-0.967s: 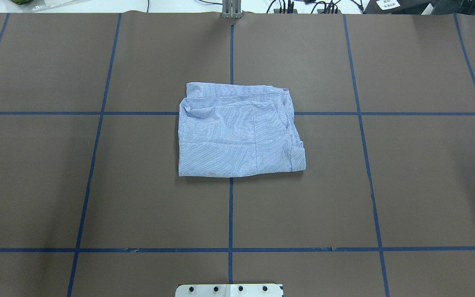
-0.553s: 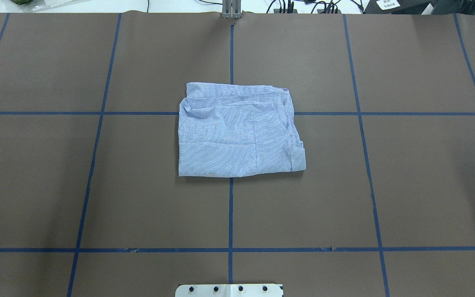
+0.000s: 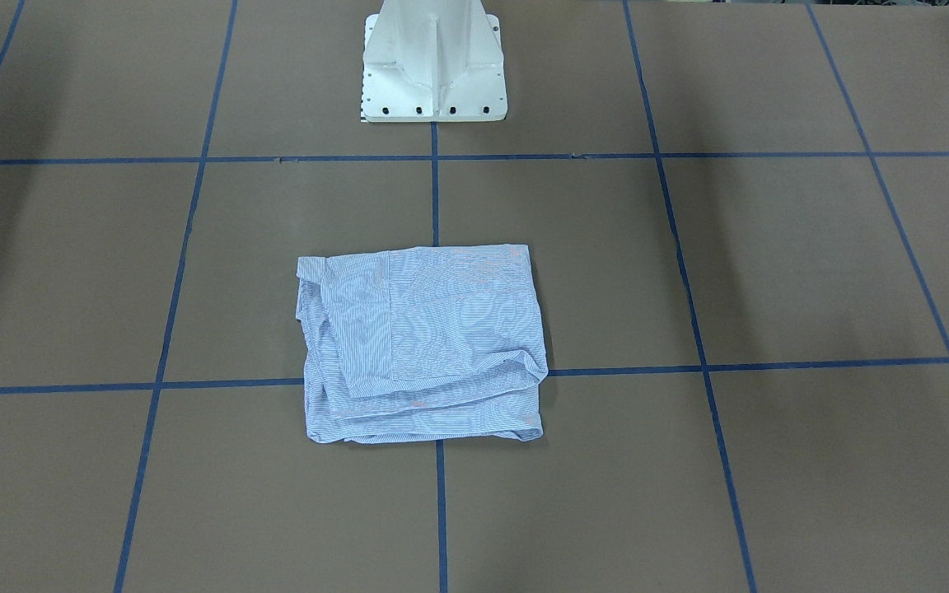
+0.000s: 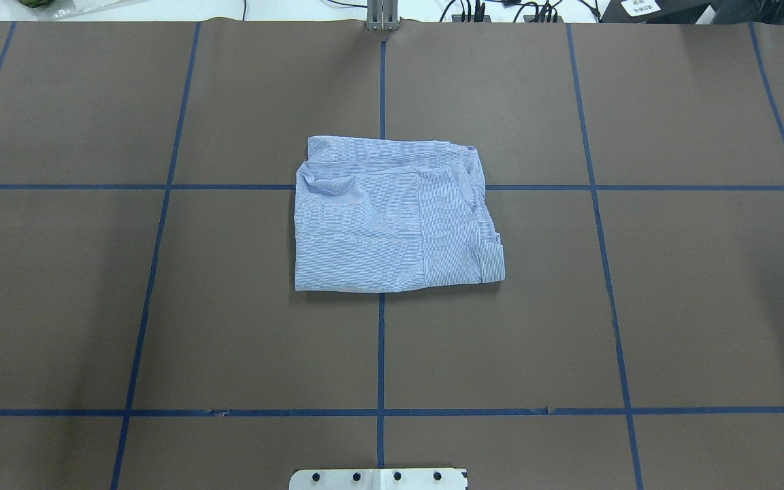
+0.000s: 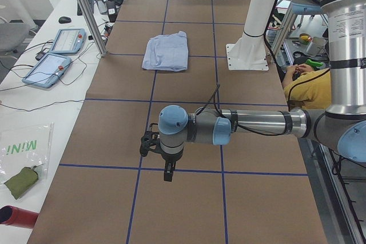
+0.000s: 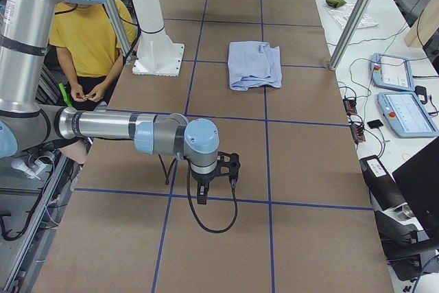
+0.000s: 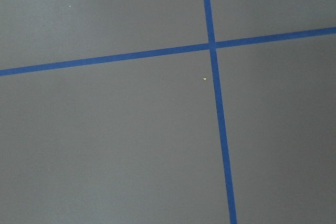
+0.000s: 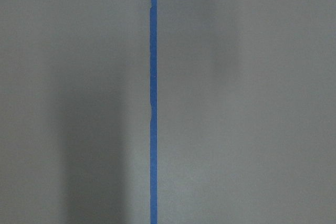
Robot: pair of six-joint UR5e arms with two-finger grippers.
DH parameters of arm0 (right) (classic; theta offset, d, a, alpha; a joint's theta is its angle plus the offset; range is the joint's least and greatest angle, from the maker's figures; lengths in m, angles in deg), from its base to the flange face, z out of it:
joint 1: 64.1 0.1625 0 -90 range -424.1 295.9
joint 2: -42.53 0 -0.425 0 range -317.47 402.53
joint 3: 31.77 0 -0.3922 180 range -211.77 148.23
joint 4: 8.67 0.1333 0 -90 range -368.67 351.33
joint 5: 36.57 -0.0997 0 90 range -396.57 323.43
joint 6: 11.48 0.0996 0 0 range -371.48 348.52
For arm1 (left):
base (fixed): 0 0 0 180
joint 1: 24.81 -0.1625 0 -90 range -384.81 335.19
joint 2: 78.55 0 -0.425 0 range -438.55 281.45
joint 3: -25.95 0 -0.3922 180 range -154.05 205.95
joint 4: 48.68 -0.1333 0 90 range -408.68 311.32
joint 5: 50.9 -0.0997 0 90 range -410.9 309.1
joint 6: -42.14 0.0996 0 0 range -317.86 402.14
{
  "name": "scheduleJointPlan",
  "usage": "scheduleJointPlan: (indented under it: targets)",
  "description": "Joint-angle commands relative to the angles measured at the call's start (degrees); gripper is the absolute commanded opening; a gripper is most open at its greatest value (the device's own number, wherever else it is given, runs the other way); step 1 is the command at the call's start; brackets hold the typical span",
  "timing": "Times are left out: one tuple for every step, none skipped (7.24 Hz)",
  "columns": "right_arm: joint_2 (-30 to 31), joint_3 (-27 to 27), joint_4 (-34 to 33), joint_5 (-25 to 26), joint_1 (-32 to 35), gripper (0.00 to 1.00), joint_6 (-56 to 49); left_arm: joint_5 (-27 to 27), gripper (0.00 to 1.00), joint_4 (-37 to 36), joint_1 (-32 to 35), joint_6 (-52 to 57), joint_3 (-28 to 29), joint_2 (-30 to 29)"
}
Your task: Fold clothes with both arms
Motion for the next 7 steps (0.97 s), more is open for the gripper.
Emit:
scheduleJointPlan:
  targets:
    - [0.00,0.01,0.00,0.00,0.06,1.00,0.10,0.03,1.00,-0.01,0.00,0.00,0.39,0.00]
    - [0.00,0.01,0.00,0.00,0.06,1.00,0.10,0.03,1.00,-0.10,0.00,0.00,0.47,0.09]
    - [-0.09,0.01,0.09,0.00,-0.03,1.00,-0.42,0.03,1.00,-0.01,0.00,0.00,1.17,0.09]
    - [0.00,-0.08,0.35,0.00,0.05,1.00,-0.51,0.03,1.00,-0.01,0.00,0.00,1.52,0.00]
    - [0.00,-0.17,0.79,-0.09,0.06,1.00,-0.52,0.12,1.00,-0.01,0.00,0.00,1.53,0.09]
    - [0.00,-0.17,1.31,-0.18,0.06,1.00,-0.60,0.12,1.00,-0.01,0.00,0.00,1.53,0.09]
    - [0.00,-0.08,1.23,-0.26,0.06,1.00,-0.60,0.12,1.00,-0.01,0.00,0.00,1.53,0.09]
